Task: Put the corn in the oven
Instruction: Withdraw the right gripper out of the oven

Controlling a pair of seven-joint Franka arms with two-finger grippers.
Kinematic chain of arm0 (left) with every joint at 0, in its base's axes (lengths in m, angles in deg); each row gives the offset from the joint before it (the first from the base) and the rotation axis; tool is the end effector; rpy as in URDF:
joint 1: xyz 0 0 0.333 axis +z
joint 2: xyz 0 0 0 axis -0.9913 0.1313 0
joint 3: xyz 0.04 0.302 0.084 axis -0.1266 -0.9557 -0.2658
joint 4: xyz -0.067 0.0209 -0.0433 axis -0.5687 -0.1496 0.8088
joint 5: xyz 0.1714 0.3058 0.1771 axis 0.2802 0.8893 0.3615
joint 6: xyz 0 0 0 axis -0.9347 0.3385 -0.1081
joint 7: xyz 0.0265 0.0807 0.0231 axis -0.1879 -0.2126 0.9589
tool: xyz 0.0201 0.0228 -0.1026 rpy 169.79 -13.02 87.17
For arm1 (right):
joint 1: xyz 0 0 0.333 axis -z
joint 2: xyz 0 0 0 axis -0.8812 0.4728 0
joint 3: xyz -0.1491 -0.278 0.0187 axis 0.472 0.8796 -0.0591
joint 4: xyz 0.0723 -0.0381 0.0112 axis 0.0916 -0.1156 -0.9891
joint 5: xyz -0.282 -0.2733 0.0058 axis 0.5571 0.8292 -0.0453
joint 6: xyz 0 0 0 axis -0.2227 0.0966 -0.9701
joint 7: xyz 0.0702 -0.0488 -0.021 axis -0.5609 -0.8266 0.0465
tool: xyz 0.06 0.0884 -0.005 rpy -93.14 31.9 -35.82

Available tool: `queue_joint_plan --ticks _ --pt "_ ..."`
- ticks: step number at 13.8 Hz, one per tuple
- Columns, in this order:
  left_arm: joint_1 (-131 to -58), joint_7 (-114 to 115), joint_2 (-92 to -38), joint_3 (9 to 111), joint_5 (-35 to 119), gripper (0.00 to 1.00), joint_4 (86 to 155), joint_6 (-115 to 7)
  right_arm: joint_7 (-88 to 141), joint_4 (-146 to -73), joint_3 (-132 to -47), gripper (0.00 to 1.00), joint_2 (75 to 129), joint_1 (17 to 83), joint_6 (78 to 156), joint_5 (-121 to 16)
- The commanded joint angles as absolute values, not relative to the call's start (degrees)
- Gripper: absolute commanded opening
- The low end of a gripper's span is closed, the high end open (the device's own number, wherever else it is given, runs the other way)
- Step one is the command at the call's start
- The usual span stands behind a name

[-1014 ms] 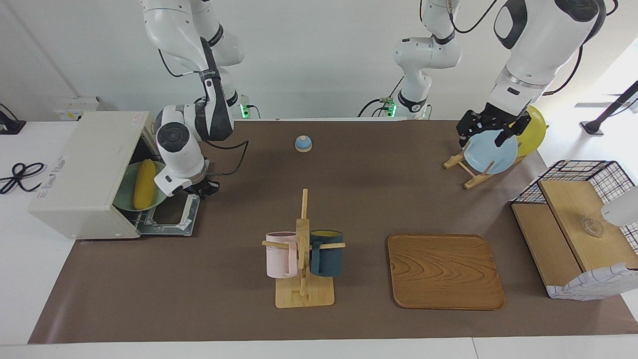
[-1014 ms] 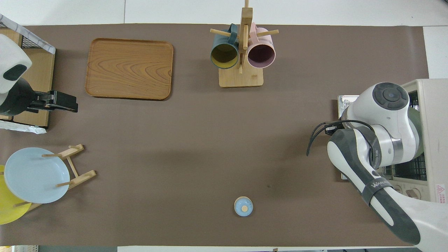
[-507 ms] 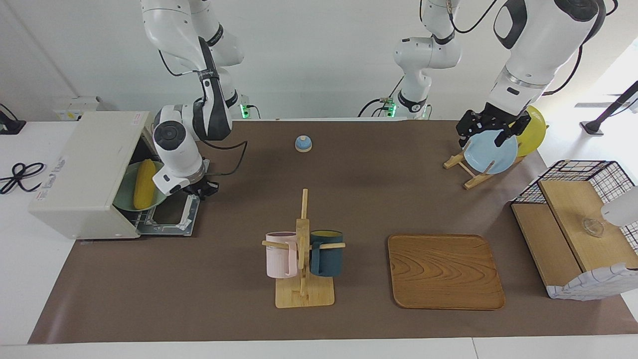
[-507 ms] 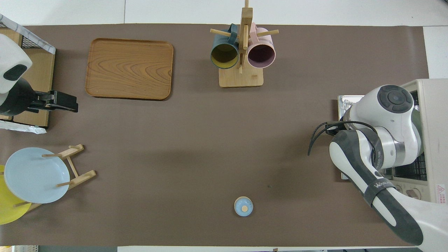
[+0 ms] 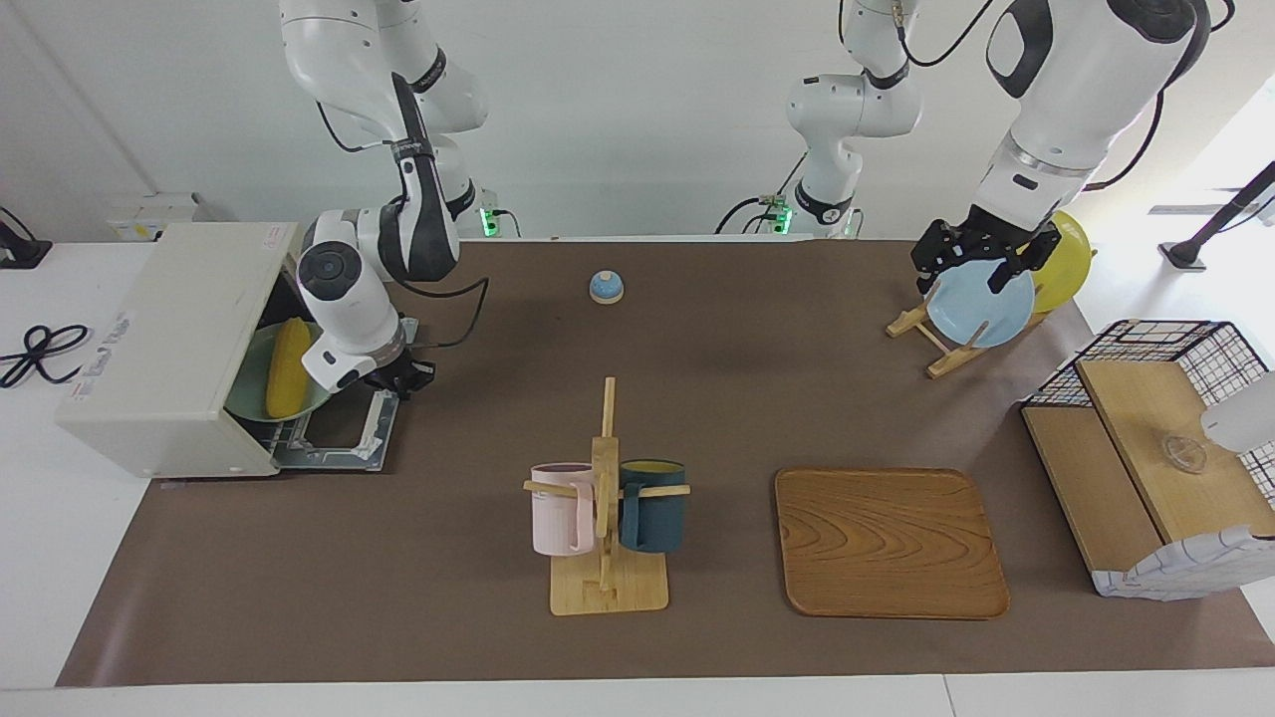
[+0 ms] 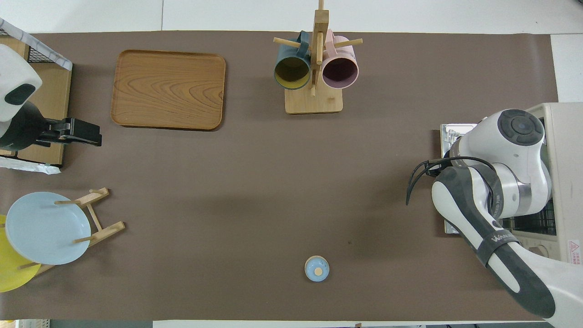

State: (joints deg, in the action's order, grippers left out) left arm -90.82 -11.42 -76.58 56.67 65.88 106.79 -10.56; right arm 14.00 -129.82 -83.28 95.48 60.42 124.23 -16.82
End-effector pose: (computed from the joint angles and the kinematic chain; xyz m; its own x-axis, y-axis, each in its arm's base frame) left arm 0.5440 -0.0780 0.6033 0.9971 -0.0745 0.0130 -0.0747 -0.9970 0.0176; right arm 0.5386 0.0193 0.3126 0.9894 0.0201 -0.1437 0.0307 -0.9969 0.0725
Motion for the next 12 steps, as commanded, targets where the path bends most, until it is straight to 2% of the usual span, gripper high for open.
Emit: queue_joint_plan --ticks 1,5,9,12 --pt "-91.0 -11.4 -77.2 56.8 67.2 1.0 107.4 -11.1 18.7 -124.7 -82.3 0.0 94.6 64.9 117.2 -8.9" --pt "-91.1 -11.4 -77.2 56.8 67.2 1.0 107.4 -11.1 22.3 -120.6 -82.1 0.0 94.9 66.0 113.0 -8.2" --pt "-91.1 -11.4 -77.2 56.8 67.2 1.0 107.4 -11.1 28.7 -113.5 -81.9 0.0 94.3 68.6 103.5 -6.6" --pt "-91.1 -11.3 -77.2 56.8 67.2 1.0 107.4 -11.1 33.2 -113.2 -81.9 0.0 92.9 71.7 102.7 -6.6"
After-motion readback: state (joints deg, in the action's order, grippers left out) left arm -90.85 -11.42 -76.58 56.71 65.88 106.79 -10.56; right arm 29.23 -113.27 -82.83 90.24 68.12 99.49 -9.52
